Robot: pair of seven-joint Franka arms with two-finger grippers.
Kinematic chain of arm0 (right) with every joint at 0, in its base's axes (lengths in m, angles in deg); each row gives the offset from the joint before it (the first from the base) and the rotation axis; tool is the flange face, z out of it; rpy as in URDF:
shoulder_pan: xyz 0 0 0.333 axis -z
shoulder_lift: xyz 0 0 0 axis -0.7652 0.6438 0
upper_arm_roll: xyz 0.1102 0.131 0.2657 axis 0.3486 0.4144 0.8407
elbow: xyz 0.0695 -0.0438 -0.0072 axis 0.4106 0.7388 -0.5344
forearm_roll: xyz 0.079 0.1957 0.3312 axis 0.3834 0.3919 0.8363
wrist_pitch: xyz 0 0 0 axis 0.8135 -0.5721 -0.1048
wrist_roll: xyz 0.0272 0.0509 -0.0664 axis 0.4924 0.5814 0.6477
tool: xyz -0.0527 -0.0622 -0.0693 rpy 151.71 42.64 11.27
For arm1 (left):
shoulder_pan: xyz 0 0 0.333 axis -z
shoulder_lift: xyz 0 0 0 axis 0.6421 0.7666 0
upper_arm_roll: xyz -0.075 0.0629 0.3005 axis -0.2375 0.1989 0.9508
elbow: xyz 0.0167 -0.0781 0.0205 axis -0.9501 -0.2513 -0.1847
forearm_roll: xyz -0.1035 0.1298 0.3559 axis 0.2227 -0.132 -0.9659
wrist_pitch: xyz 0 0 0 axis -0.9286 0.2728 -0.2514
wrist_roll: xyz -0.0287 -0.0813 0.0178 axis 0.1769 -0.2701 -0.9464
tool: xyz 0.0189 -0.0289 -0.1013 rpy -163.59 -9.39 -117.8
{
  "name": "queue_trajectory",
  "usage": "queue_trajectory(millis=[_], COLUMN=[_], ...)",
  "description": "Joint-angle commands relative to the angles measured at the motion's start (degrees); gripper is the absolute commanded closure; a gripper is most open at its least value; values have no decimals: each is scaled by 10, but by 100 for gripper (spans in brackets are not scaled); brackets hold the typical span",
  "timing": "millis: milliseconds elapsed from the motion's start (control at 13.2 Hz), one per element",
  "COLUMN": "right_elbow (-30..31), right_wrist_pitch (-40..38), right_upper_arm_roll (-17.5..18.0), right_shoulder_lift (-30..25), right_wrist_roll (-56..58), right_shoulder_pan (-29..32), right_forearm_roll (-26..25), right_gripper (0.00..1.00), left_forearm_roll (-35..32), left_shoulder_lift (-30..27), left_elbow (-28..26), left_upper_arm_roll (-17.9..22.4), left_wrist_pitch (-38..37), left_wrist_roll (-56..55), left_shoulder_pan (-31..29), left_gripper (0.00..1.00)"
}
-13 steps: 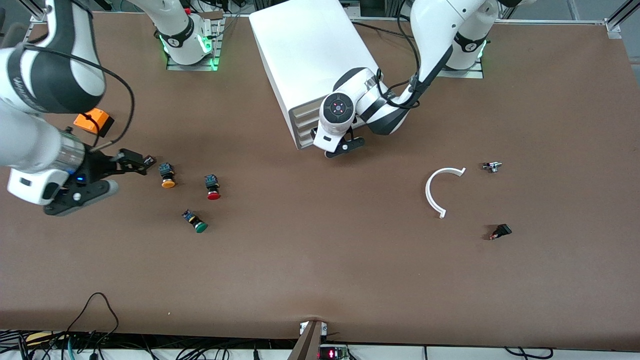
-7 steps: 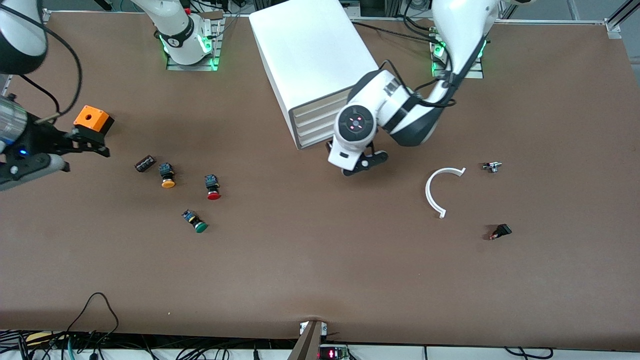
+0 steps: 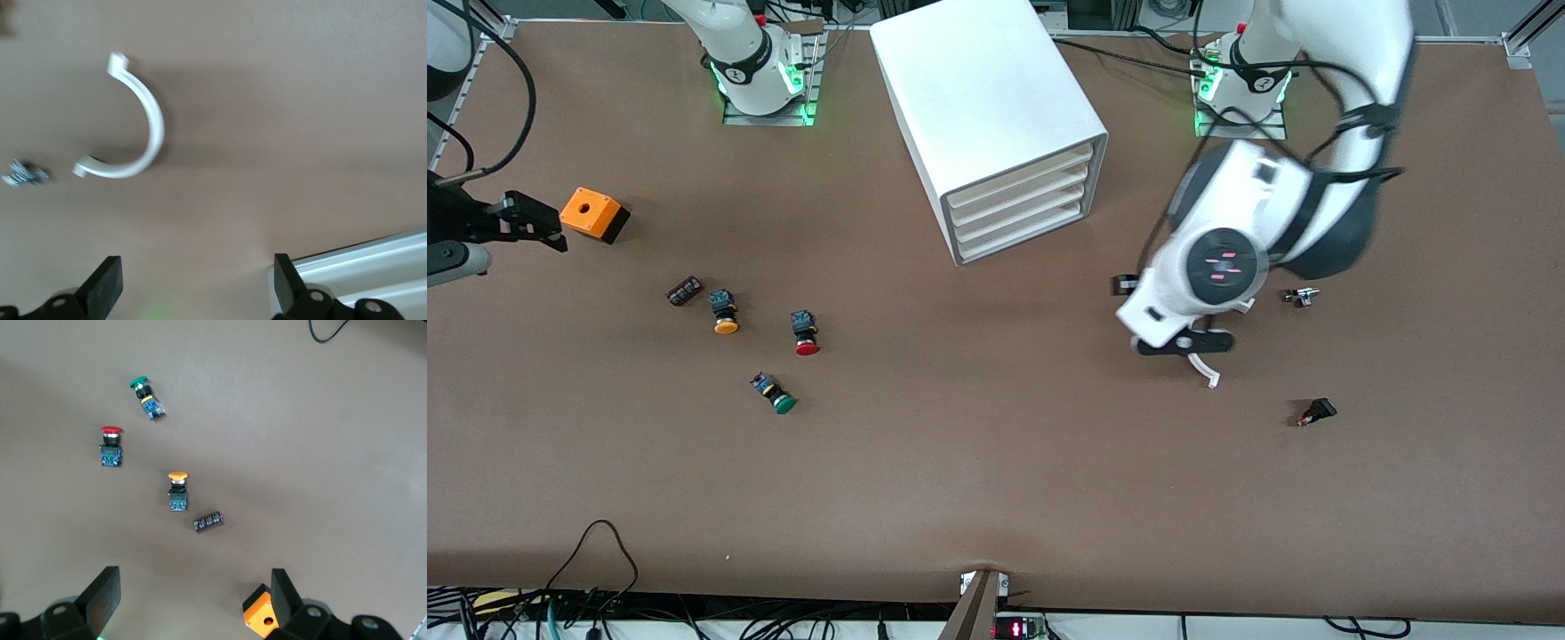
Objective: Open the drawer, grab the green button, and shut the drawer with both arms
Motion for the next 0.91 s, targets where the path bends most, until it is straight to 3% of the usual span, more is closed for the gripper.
queue_trajectory(millis=[0,302,454,529,680,832], right_elbow=[-4,-4,-4,-3,2,5], right_wrist_pitch=[-20,-68,-71,-60,-48,-40], right_upper_arm_roll=[5,2,1,3,5,4], right_shoulder_lift=[-8,-16,-28,-39,-42,-42], right_wrist_roll=[8,-2,7,7,0,-2], right_shoulder_pan=[8,8,8,8,7,7], right_forearm_roll=[-6,2,21,21,11,13], right_gripper=[0,0,0,0,0,0], left_forearm_roll=[16,28,19,-11,-38,-39], left_shoulder_lift=[-83,-184,-239,-261,-277,-276], left_elbow=[-52,-142,-190,-197,-192,-191], left_upper_arm_roll=[20,10,-73,-105,-95,-46], left_wrist_pitch=[4,43,79,80,78,78], left_wrist_roll=[124,233,236,235,237,238], left_shoulder_pan=[-28,-145,-251,-273,-266,-220], left_gripper=[0,0,0,0,0,0])
